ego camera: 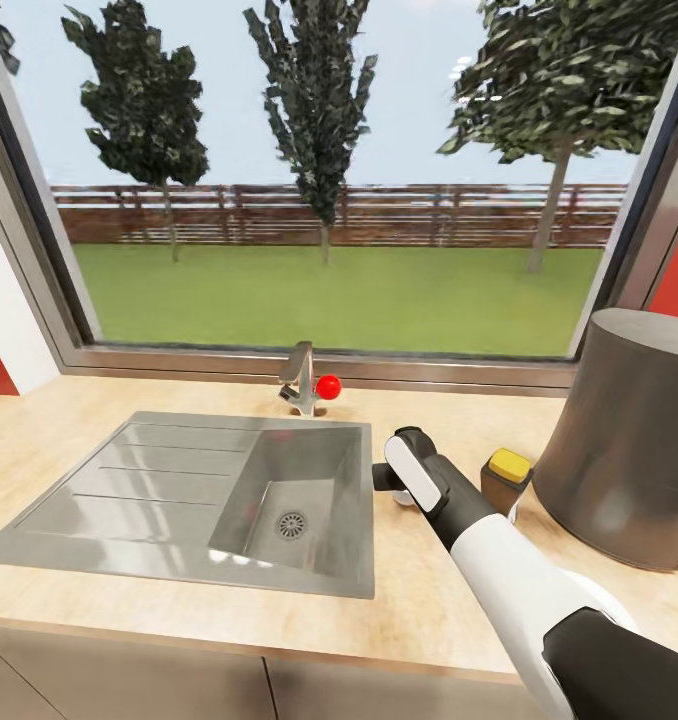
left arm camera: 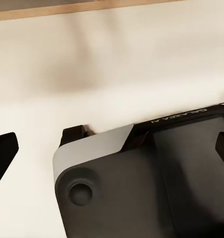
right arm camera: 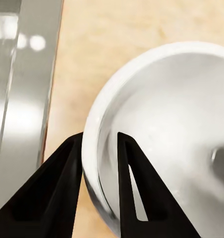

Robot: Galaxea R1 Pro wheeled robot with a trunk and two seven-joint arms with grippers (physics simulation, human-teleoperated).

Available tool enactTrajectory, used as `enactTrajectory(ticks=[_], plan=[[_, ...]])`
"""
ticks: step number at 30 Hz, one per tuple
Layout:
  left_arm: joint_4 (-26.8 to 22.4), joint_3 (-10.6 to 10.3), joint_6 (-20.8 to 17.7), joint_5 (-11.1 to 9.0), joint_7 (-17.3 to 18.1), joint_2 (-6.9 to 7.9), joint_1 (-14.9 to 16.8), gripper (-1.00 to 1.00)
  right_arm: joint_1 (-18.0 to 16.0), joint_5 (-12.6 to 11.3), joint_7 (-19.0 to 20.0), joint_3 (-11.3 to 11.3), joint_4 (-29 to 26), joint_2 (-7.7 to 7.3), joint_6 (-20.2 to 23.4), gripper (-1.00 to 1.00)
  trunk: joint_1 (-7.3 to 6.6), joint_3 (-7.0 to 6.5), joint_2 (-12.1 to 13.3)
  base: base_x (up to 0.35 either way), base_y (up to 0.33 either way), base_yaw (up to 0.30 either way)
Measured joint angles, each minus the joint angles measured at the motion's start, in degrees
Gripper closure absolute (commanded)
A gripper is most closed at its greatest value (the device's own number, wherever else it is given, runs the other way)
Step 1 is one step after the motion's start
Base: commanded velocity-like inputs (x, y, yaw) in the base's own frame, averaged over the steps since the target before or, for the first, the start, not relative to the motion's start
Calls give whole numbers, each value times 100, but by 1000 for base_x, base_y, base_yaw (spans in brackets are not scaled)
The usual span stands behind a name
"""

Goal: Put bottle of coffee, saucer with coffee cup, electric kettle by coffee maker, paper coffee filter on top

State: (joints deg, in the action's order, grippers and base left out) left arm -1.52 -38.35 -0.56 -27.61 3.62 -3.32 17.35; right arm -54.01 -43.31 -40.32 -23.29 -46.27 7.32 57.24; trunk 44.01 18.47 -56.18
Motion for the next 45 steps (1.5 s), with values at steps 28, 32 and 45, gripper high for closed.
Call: enactTrajectory(ticks=[28, 32, 45], plan=[[-9, -6, 0, 0, 0, -2, 0, -100, 1, -124, -70, -36, -943, 16, -32, 100, 3, 1, 1, -129, -6, 0], [-9, -6, 0, 0, 1, -2, 0, -100, 2, -144, -62, -224, -1157, 18, -29, 100, 3, 1, 1, -293, -129, 0], [-10, -6, 5, 0, 1, -9, 0, -100, 2, -134, -60, -692, -1208, 18, -28, 100, 2, 1, 0, -240, -192, 0]])
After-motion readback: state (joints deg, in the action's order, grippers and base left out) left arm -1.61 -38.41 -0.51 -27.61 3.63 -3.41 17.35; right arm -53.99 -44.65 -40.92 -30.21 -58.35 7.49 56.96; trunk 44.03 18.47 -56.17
